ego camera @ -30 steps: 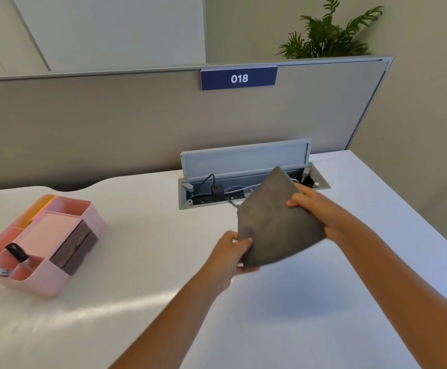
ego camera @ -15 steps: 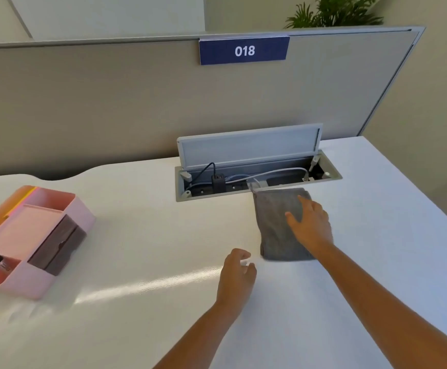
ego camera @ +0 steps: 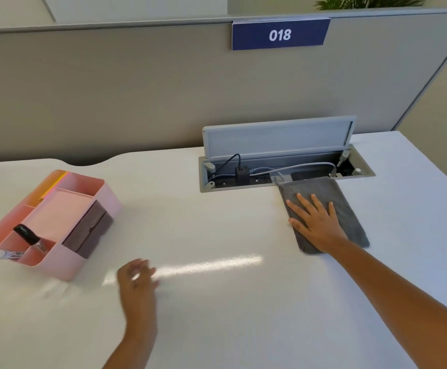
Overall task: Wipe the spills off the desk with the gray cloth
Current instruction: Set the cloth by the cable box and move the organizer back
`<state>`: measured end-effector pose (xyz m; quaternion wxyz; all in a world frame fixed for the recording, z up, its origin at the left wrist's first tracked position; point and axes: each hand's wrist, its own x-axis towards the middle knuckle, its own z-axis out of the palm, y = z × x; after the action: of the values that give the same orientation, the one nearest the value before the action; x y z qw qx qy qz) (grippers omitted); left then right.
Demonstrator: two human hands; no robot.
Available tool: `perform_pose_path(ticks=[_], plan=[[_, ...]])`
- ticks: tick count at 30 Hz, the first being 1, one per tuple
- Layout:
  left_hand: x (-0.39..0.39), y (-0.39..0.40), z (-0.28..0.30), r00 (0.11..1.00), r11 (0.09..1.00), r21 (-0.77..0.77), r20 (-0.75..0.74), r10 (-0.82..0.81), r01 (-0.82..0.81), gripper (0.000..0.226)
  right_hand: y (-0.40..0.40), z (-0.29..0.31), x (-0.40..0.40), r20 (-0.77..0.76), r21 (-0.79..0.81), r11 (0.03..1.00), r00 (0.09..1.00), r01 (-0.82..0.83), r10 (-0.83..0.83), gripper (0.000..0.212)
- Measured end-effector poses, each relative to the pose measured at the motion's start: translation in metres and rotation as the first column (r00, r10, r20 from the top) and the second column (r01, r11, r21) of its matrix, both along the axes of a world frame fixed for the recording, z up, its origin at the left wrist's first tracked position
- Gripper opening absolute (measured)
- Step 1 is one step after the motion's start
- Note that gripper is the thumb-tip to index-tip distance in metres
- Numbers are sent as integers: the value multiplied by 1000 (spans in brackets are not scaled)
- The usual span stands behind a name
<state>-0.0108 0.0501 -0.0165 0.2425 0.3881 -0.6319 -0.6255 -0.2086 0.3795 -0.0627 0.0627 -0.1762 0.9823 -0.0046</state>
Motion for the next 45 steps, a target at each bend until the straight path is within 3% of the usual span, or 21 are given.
perform_pose_path(ticks=[3,5,7,11,15,20,27,31,38,45], plan=[[24,-50,0,966,967,-105,85,242,-233,7,-1,0,-1,23,15,1000,999,28,-28,64],[35,-76,1,932,931,-204,142,334,-302,32,-4,2,7,-5,-30,995,995,96,-96,68],[37,-105,11,883,878,-257,141,448,-404,50,-12,4,24,-74,-203,964,978,175,-193,76],[19,-163,28,807,832,-52,219,549,-552,68,-42,12,67,-54,-562,800,956,210,-289,89],[-1,-185,42,903,907,111,198,381,-407,56,-69,18,96,19,-669,725,979,163,-203,83],[-7,-197,43,932,954,79,251,263,-290,43,-82,28,107,50,-716,686,989,131,-137,80],[3,-191,47,944,962,61,219,248,-267,47,-97,39,114,63,-723,681,993,111,-96,89],[11,-178,44,954,972,50,209,214,-229,53,-114,47,115,47,-715,697,998,60,-38,70],[-6,-142,48,977,999,25,209,-37,33,28,-164,59,108,90,-623,781,987,-47,131,77],[-41,-112,56,923,940,-24,195,-331,341,31,-192,70,100,212,-665,741,974,89,74,92]])
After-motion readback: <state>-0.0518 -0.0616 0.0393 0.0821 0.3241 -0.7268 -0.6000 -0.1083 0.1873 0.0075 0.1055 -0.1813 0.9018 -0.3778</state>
